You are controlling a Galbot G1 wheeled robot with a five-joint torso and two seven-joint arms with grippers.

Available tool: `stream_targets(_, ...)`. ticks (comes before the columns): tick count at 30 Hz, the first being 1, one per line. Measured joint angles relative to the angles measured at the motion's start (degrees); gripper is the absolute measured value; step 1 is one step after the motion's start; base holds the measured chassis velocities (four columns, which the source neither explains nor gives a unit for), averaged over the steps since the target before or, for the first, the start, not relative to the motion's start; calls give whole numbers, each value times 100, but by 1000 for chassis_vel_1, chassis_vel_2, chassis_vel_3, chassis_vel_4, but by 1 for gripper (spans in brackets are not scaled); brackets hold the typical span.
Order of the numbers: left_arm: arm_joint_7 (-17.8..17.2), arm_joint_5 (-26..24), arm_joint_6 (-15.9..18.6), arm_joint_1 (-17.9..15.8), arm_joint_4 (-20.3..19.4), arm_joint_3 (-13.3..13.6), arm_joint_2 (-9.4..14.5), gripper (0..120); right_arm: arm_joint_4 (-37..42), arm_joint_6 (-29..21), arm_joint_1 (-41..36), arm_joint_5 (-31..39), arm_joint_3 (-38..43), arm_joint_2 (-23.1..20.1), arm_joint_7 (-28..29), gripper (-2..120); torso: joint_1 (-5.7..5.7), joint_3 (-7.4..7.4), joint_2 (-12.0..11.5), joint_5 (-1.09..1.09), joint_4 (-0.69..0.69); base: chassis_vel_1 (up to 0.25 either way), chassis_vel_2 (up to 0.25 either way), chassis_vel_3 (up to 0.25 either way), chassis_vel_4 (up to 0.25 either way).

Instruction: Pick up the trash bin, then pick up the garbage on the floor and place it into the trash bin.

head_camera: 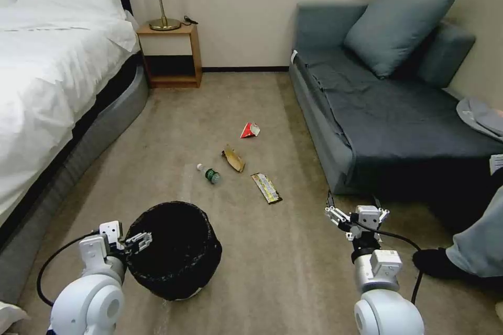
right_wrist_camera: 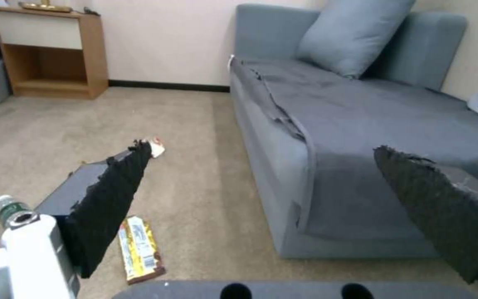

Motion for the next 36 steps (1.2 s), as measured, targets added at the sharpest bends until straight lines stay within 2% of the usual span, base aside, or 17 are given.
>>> stream_targets(8, -80, -215, -18, -141, 459, 73, -16, 99, -72, 15, 37, 50, 36, -40, 20, 100, 0, 0, 0, 0, 0, 0, 0, 0, 0)
stream_targets(13, -84, -250, -24, -163, 569, 77, -19, 98, -82, 15, 58, 53, 31, -39, 22, 100, 0, 0, 0, 0, 0, 0, 0, 0, 0)
stream_targets(18, -85, -355, -41, -213, 755, 68, -17, 91, -118, 14, 79, 51, -6, -21, 26, 100, 0, 0, 0, 2, 0, 0, 0, 0, 0)
stream_targets(21, -88, -366, -72, -242, 854, 70, -36, 79, -129, 10, 100, 47, -10, -20, 30, 100, 0, 0, 0, 3, 1, 0, 0, 0, 0)
stream_targets(23, -82, -367, -72, -247, 871, 80, -41, 75, -131, 9, 104, 46, -10, -19, 32, 100, 0, 0, 0, 3, 0, 0, 0, 0, 0)
stream_targets(25, -64, -366, -72, -260, 882, 98, -49, 66, -133, 6, 109, 44, -8, -18, 36, 100, 0, 0, 0, 3, 1, 0, 0, 0, 0)
stream_targets(26, -64, -366, -72, -260, 882, 98, -49, 66, -133, 6, 109, 44, -8, -18, 36, 100, 0, 0, 0, 3, 1, 0, 0, 0, 0)
stream_targets(28, -39, -364, -73, -269, 885, 111, -47, 53, -134, 5, 108, 40, -2, -16, 43, 100, 0, -1, 1, 3, 1, 0, 0, 0, 0)
stream_targets(30, -28, -365, -74, -272, 886, 114, -42, 51, -134, 4, 106, 39, 1, -15, 46, 100, 0, -1, 1, 3, 1, 0, 0, 0, 0)
stream_targets(33, -15, -374, -73, -280, 885, 126, -34, 36, -138, 4, 105, 39, 13, -14, 54, 100, 0, -1, 1, 2, 0, 0, 0, 0, 0)
stream_targets(34, -15, -374, -73, -280, 885, 126, -34, 36, -138, 4, 105, 39, 13, -14, 54, 100, 0, -1, 1, 2, 0, 0, 0, 0, 0)
stream_targets(36, -2, -408, -72, -282, 862, 130, -34, 27, -139, 4, 106, 39, 18, -14, 56, 100, 0, -1, 1, 1, 0, 0, 0, 0, 0)
